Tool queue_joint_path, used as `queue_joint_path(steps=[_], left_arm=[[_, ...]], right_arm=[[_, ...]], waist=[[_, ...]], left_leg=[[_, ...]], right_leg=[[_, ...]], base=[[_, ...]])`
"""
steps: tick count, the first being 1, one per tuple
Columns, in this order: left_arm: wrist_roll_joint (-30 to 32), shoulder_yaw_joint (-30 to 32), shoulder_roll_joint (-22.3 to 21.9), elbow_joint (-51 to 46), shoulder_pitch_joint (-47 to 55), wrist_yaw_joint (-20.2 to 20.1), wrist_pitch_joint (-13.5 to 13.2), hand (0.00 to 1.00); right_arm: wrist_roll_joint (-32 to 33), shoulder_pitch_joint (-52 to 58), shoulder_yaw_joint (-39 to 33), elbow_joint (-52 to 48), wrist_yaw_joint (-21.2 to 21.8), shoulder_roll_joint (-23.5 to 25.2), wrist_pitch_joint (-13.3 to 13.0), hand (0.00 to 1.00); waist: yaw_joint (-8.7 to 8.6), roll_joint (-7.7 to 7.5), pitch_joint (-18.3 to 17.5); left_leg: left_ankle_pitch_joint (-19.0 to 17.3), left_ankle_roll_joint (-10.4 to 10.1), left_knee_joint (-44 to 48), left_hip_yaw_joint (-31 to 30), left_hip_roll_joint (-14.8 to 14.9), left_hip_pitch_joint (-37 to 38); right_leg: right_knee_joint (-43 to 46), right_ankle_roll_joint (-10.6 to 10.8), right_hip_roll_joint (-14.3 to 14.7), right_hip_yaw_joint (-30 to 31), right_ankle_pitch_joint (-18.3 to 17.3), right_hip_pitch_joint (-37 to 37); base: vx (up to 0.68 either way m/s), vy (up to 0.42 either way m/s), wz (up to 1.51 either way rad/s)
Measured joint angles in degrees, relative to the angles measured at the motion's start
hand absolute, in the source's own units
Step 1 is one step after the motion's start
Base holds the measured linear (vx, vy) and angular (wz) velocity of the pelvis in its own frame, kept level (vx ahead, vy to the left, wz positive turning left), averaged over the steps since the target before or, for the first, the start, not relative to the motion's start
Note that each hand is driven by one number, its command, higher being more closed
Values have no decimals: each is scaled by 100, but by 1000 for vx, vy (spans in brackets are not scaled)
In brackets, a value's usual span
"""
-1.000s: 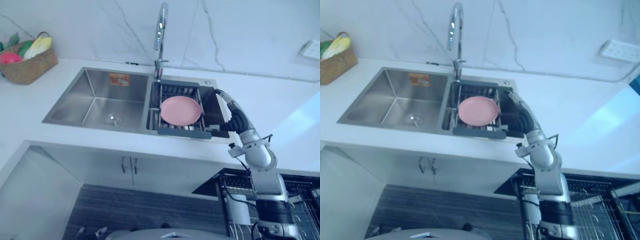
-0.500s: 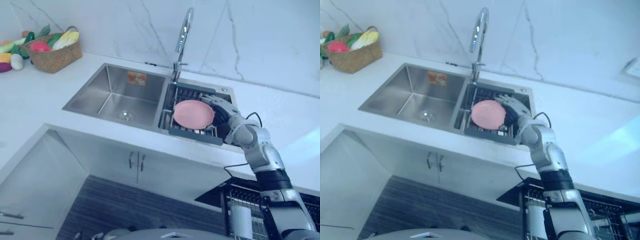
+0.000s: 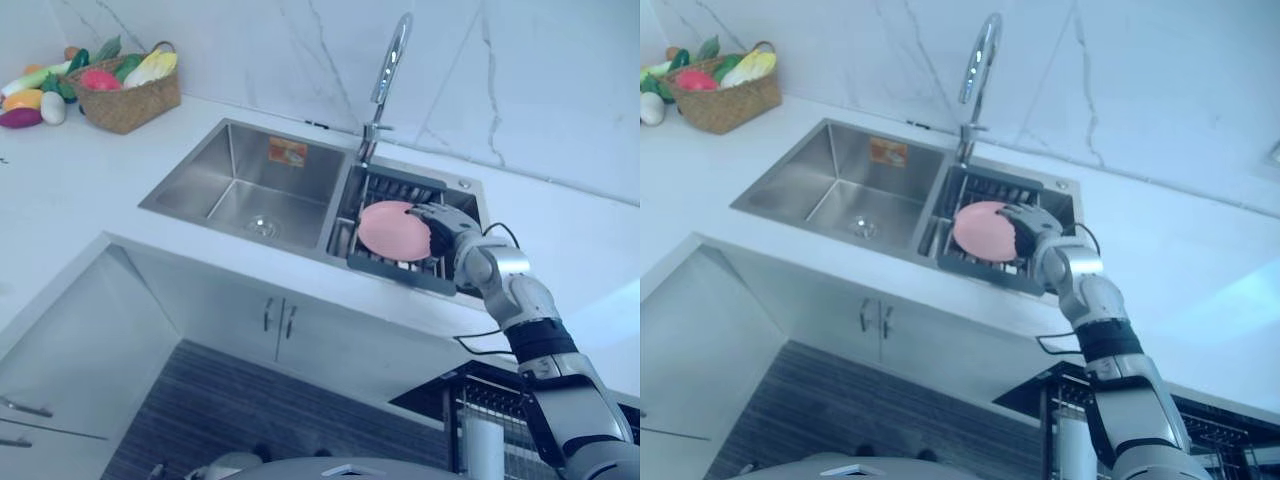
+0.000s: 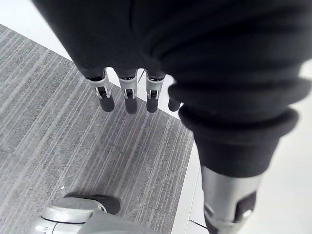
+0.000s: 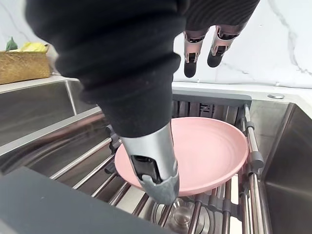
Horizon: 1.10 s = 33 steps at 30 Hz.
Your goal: Walk over to the sink, pick up the cup, carry it to the dishwasher, place the cup inside the dishwasher, then close the dishwasher door
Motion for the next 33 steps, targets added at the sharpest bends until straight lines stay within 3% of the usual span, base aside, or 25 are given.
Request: queue_joint_path(steps=[12,20,33], left_arm=[[-2,-214,21,-168,2,156,67,0],[-87,-355,102,-390,-29,224,68,0],[-431,-396,105,-445,-45,263,67,0]], right_arm=[[-106,-37,4,479,-461,4,338,0],[-81,-622,81,943,-692,-1,589,0],[14,-955,230,1115,-920,-50,619,0]], waist=[[78,23,295],[128,15,557],[293,22,862]], left_leg=[[52,9,0,-26,-6,-115],[131,-6,35,-171,-22,-330],[212,-6,37,-290,-29,-516]], right_leg=[[17,-18,-7,-19,15,-113],[43,-33,-21,-130,27,-294],[130,-34,-43,-92,26,-498]], base=[[1,22,1],[12,32,9],[-1,35,6]])
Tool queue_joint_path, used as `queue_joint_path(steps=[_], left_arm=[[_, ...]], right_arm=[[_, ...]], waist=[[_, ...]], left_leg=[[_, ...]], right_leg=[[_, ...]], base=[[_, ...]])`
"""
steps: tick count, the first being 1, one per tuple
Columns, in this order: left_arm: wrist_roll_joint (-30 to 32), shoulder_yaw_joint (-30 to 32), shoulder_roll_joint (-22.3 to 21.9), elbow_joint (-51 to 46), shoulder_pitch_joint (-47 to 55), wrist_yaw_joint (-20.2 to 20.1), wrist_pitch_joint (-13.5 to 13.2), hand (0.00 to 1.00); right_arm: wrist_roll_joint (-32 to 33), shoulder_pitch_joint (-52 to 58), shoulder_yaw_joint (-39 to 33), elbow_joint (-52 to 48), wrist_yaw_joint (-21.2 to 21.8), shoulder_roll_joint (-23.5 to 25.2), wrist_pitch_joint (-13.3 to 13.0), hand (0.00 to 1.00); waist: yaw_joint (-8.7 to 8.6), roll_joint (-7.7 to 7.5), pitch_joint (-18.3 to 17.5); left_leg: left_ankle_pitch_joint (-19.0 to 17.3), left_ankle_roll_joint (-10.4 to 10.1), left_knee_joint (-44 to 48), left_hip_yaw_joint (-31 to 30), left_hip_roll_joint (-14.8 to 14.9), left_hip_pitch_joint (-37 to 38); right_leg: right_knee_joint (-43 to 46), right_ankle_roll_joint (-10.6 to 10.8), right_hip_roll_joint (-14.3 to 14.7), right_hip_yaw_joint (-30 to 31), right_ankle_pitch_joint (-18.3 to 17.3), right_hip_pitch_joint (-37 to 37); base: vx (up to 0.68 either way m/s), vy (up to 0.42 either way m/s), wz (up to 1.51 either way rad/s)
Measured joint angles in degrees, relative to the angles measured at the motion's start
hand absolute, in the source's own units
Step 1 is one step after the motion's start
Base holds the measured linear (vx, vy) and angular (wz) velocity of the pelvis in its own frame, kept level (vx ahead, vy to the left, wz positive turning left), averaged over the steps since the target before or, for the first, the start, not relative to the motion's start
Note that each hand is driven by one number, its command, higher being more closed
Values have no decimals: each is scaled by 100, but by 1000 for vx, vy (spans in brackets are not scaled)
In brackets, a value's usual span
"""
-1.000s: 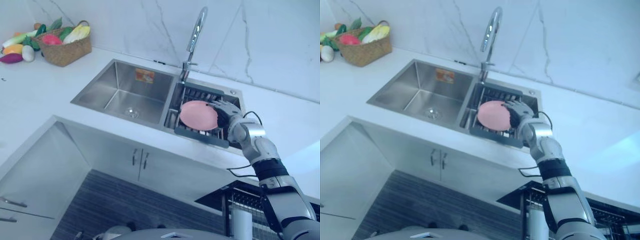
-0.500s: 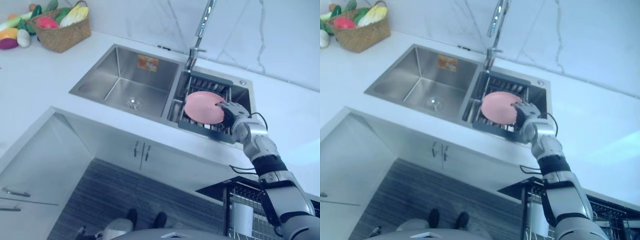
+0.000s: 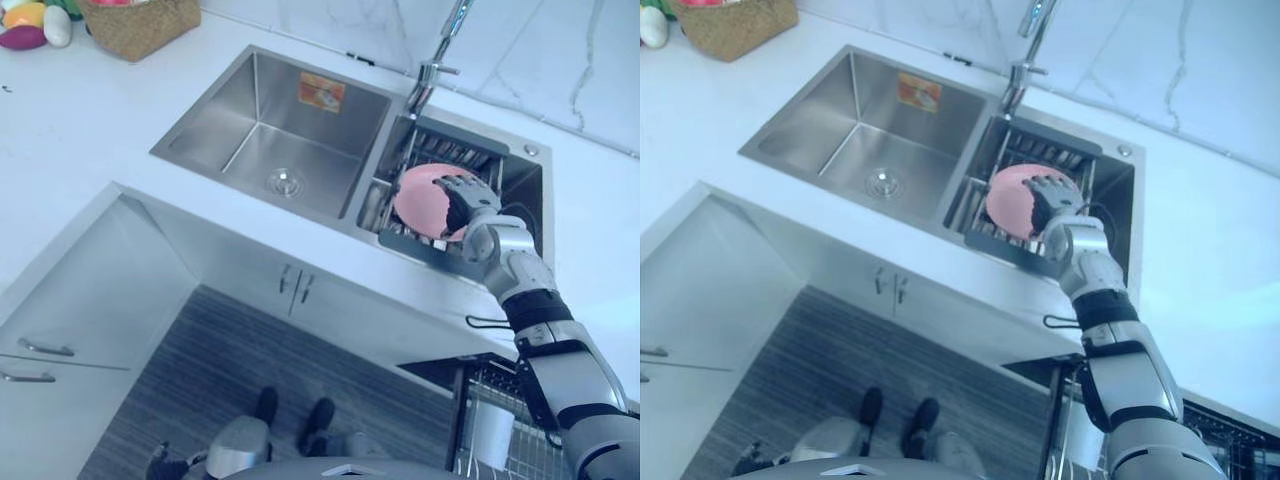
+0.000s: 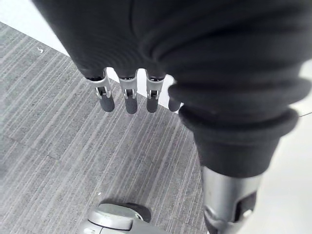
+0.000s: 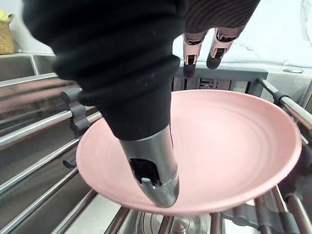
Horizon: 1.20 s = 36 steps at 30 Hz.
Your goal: Walk over to the sink, pick up the cup, carry it to the dishwasher, place the cup inside the dishwasher, then close the dishwasher door
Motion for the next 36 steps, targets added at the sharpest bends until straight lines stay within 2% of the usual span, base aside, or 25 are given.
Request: queue_joint_path(steps=[9,19,29,36], left_arm=[[-29,-3,0,-150,-12,-2,-5,0],[-19,-160,2,-163,-12,-4,-4,0],[-9,-170,-1,-161,-12,-10,4,0],[94,-169,17,-151,-12,-10,5,0]], right_arm=[[1,-65,8,-10,195,-154,65,0],[-20,-61,8,-16,477,-166,-22,0],[-108,-14,6,-22,516,-170,-180,0],[-112,249,5,-41,536,-172,-182,0]], waist=[[58,-43,132],[44,-64,131],[26,-90,113],[22,-128,58]], left_leg=[[-20,-32,0,3,-1,-26],[-32,-49,-1,145,3,95],[-34,-53,-3,256,6,200],[-37,-58,-3,270,5,226]], right_leg=[[30,9,-5,148,-6,2],[92,10,-10,333,-6,44],[88,15,-7,415,7,122],[80,18,-6,427,10,150]], base=[[-11,34,0],[-10,31,-7],[-7,17,-3],[-2,9,-2]])
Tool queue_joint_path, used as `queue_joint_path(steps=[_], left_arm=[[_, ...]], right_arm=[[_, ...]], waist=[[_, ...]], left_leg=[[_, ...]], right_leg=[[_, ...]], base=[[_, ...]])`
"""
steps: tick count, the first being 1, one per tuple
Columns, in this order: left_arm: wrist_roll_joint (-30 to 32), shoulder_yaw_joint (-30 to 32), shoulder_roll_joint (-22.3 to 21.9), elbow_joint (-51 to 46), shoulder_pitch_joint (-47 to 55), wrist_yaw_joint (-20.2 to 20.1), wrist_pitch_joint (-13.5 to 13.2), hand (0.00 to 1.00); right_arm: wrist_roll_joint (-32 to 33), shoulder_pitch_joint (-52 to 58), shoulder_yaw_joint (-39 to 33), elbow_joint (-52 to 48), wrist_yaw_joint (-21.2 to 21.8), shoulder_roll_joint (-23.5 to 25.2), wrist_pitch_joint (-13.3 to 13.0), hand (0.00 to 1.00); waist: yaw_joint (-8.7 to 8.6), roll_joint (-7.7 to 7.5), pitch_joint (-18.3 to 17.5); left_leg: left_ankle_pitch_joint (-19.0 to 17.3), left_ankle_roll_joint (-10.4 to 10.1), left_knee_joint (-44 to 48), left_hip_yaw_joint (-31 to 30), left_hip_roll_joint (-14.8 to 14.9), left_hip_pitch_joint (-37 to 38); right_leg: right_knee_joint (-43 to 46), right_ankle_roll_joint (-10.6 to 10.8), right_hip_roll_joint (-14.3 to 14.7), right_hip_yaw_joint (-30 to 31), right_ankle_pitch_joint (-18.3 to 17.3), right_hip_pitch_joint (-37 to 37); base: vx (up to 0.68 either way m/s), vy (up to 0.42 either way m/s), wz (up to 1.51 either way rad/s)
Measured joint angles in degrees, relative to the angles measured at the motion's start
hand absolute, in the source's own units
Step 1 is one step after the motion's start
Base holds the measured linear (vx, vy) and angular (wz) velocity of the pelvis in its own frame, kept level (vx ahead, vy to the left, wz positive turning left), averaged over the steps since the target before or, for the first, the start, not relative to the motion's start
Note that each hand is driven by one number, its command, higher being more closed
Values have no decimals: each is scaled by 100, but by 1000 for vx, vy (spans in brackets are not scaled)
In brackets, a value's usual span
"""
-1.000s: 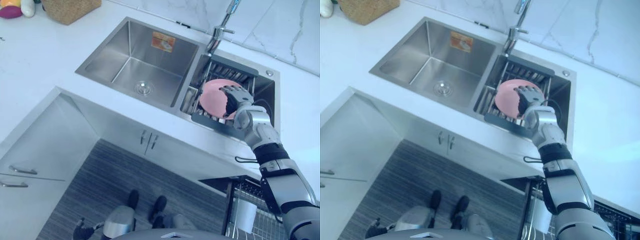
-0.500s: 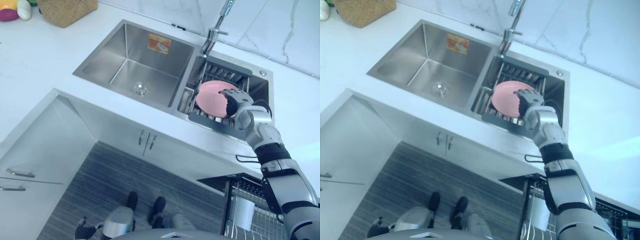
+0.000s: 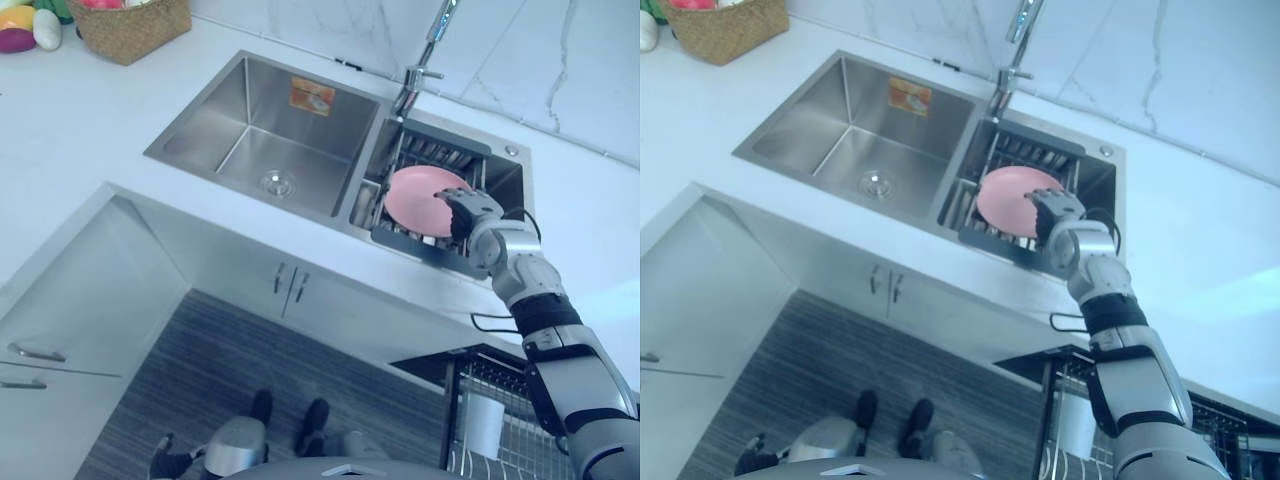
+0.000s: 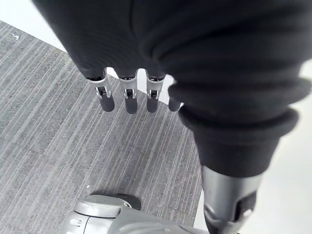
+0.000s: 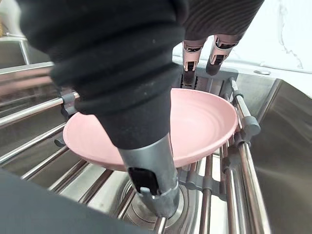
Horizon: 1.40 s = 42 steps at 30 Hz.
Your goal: Walk over to the sink, pick up the cup, carry it to the dishwasher, place the cup inside the dishwasher, then close the dishwasher door
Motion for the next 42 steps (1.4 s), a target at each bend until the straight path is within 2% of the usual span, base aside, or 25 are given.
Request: queue_joint_path(steps=[5,16,25,26,33,39,42], left_arm=[[0,1,6,0,0,0,0,0],[-41,7,27,-20,0,1,2,0],[-225,18,26,-114,-4,15,-1,0],[-234,18,26,-166,-5,16,-5,0],[-239,15,26,-225,-51,38,-14,0],[-240,12,25,-227,-179,108,-59,0],[-240,12,28,-227,-203,130,-102,0]], right_arm=[[0,38,0,0,118,-1,4,0],[17,37,1,2,93,-35,72,0],[40,28,1,4,-345,-119,439,0],[40,26,1,4,-412,-119,446,100],[25,26,-2,-4,-611,-108,447,100],[15,17,-39,-23,-1029,-109,433,100],[21,18,-47,-28,-1294,-108,303,100]], waist=[[-7,0,-9],[24,-1,-8],[61,6,73],[68,7,111],[81,62,260],[80,59,259],[78,58,260]], left_leg=[[2,3,0,2,-1,-53],[14,10,4,-92,-3,-195],[-13,-28,258,-209,-40,-479],[-29,-51,264,-210,-40,-486],[-66,-18,335,-150,-43,-623],[-67,-20,335,-133,-44,-639],[-80,-39,335,-123,-45,-634]], right_leg=[[-10,0,1,2,0,-51],[-8,0,1,-43,8,-174],[32,-5,-44,-158,11,-355],[35,-6,-44,-158,12,-358],[38,13,-51,-117,1,-434],[48,-10,-55,-117,27,-455],[48,-10,-57,-106,26,-455]], base=[[-5,18,0],[8,11,2],[0,33,8],[-39,30,1],[-38,40,-3],[32,45,0],[16,42,-2]])
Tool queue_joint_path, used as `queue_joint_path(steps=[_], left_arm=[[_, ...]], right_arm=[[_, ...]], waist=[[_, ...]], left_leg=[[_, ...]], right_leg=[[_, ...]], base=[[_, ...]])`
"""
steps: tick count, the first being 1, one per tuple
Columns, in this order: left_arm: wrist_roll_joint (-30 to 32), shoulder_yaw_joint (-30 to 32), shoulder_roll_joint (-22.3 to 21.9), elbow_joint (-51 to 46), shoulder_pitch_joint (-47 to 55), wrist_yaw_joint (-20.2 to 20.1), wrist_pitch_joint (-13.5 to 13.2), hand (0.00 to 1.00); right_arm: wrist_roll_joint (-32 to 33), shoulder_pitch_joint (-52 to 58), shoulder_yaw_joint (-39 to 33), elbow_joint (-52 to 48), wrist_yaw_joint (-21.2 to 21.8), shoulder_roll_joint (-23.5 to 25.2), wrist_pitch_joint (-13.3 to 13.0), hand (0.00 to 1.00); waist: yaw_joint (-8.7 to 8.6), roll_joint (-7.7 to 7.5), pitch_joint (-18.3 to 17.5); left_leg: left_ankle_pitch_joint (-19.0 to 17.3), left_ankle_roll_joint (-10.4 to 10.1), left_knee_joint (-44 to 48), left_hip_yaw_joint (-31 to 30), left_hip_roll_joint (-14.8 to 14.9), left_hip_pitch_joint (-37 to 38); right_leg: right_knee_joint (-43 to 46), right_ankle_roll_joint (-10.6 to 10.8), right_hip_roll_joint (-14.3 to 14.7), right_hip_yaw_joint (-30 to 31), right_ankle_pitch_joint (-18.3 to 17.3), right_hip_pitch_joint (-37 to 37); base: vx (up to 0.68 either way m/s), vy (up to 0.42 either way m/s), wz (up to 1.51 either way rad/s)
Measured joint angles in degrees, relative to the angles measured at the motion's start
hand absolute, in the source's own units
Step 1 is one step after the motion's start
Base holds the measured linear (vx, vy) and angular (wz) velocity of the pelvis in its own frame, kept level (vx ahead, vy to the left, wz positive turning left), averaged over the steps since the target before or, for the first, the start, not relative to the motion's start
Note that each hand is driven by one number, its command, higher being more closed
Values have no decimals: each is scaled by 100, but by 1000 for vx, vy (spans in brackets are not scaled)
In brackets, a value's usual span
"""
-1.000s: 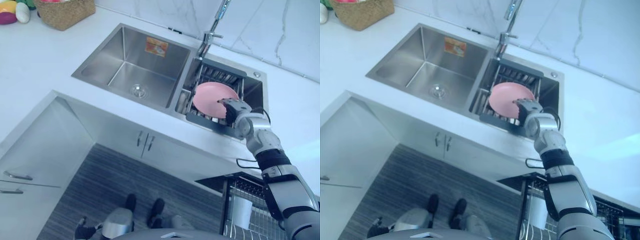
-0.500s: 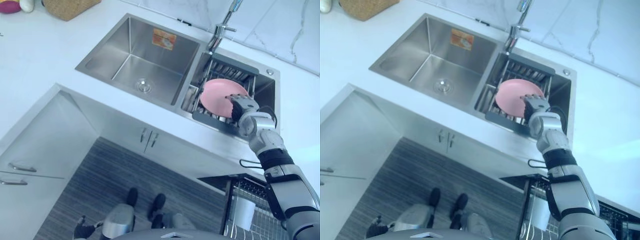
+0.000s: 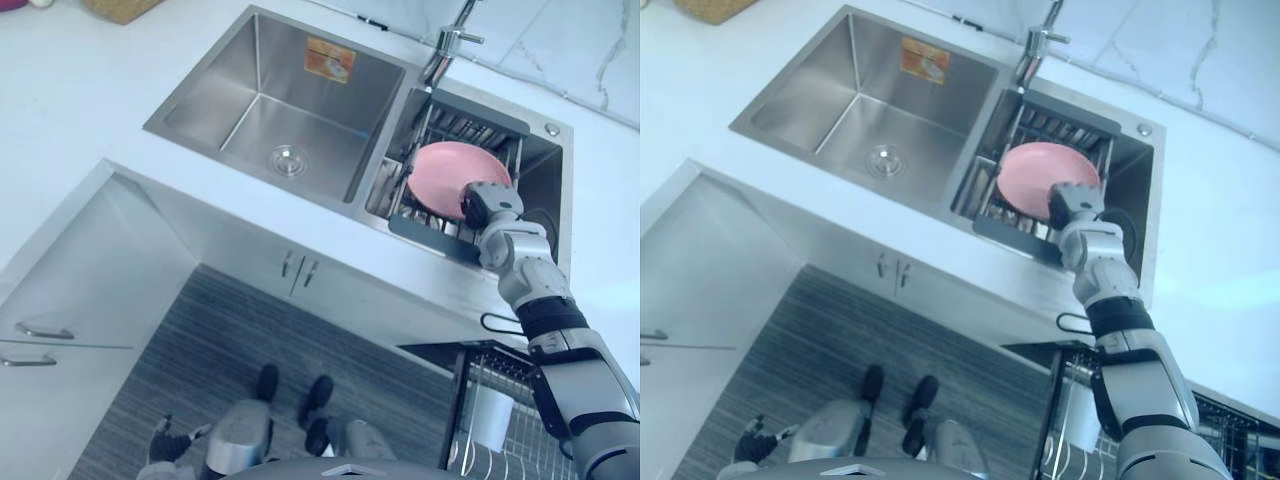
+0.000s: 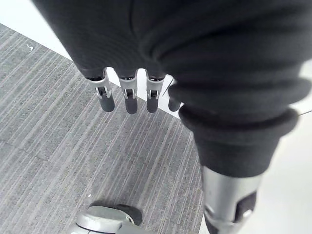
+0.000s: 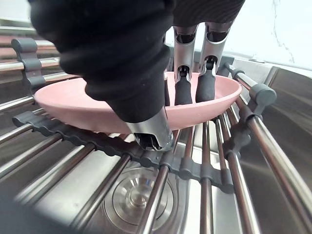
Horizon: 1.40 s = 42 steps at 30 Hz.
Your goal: Walk over to the sink, pick up the cup, carry it to the dishwasher, place the cup inside the dishwasher, then close the dishwasher door
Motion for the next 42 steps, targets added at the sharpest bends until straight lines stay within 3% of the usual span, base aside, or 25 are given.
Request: queue_joint_path(steps=[11,18,26,32,42], left_arm=[[1,0,-4,2,0,40,-85,0],[8,-2,-5,10,9,45,-132,0],[25,-7,-52,131,73,125,-146,0],[119,-8,-58,258,148,128,-178,0],[293,-10,-69,275,238,131,-319,0]], right_arm=[[188,270,-83,-452,-1013,9,-399,100],[393,317,-477,-486,-1225,9,-653,100],[632,766,-704,-936,-1269,7,-925,100],[778,844,-863,-937,-1269,7,-956,100],[777,935,-1157,-1154,-1272,4,-1210,100]], waist=[[-37,23,15],[-69,37,7],[-214,129,-251],[-316,208,-474],[-429,225,-727]], left_leg=[[-14,4,-18,117,3,42],[6,33,-30,132,1,133],[22,32,-241,156,-1,428],[24,31,-324,175,2,521],[-66,27,-360,484,35,663]], right_leg=[[20,4,0,106,2,1],[30,5,-6,110,2,73],[-10,37,-6,127,-14,283],[-45,45,-2,127,-17,346],[-145,68,42,352,2,436]], base=[[-2,43,-4],[9,41,-2],[-2,40,-2],[19,29,-1],[-1,30,-13]])
